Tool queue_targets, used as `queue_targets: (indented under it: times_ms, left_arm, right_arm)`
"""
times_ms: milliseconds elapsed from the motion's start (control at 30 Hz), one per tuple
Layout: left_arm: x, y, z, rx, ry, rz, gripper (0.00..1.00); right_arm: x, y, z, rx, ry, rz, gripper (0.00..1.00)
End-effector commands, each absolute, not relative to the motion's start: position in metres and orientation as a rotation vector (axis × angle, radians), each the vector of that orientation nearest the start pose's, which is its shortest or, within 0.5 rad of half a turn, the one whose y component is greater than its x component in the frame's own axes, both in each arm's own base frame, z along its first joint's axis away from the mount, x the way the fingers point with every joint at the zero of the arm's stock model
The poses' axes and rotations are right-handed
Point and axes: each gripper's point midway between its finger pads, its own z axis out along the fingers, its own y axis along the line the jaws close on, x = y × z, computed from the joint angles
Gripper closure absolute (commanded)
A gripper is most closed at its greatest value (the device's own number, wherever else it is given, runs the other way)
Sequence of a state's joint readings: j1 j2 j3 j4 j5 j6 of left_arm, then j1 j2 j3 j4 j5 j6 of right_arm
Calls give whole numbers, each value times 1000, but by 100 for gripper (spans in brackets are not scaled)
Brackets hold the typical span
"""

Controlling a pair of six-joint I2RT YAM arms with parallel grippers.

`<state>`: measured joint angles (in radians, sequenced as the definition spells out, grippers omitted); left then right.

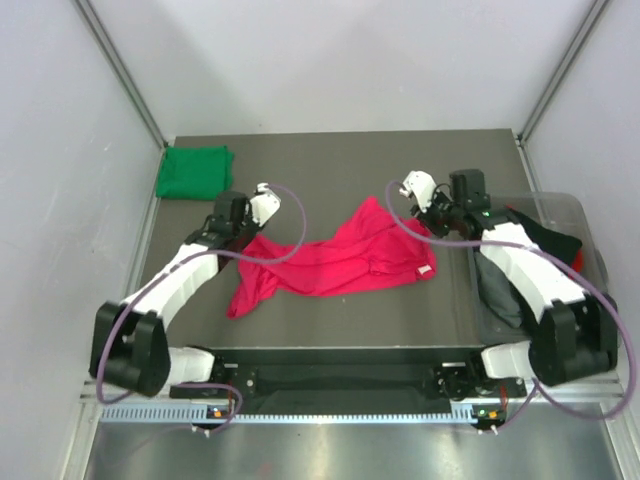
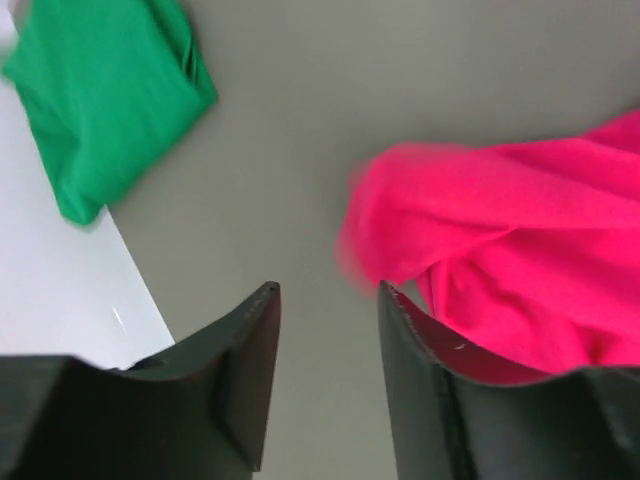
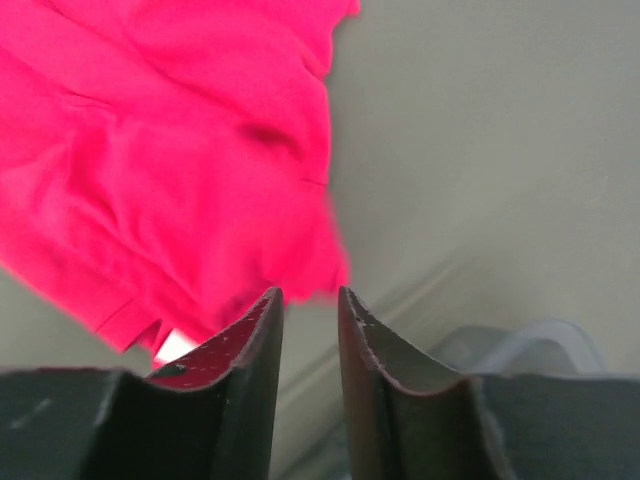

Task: Fold and stack the t-shirts
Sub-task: Flatten the tshirt out

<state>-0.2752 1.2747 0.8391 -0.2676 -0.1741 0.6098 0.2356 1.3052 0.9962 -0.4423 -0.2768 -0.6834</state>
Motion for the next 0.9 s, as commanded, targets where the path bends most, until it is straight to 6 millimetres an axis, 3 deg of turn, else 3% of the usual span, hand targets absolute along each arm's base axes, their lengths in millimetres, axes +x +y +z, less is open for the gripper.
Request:
queue_targets:
  times_ms: [0, 100, 133, 233, 333, 433, 533, 867]
  left_arm:
    - [399, -30, 191, 500, 2018, 469, 50]
    - [393, -26, 207, 410, 2000, 452, 45]
    - [383, -23, 214, 388, 1975, 440, 40]
    - [362, -32, 219, 396, 1944, 336, 38]
    - [337, -58, 189, 578, 2022, 141, 40]
    - [328, -61, 175, 603, 2051, 96, 41]
    - [327, -56, 178, 574, 2050, 94, 40]
    - [324, -57, 176, 559, 2058, 39, 41]
  right_arm:
    - [385, 106, 197, -1002, 1905, 30, 68]
    - [364, 100, 200, -1031, 1871, 20, 63]
    - [354, 99, 206, -1052, 1841, 14, 62]
    - [318, 108, 167, -1154, 1924, 158, 64]
    - [297, 113, 126, -1190, 2054, 288, 68]
    - [291, 113, 92, -1206, 2167, 348, 68]
    - [291, 113, 71, -1205, 2246, 398, 67]
    - [300, 106, 50, -1195, 2318, 401, 66]
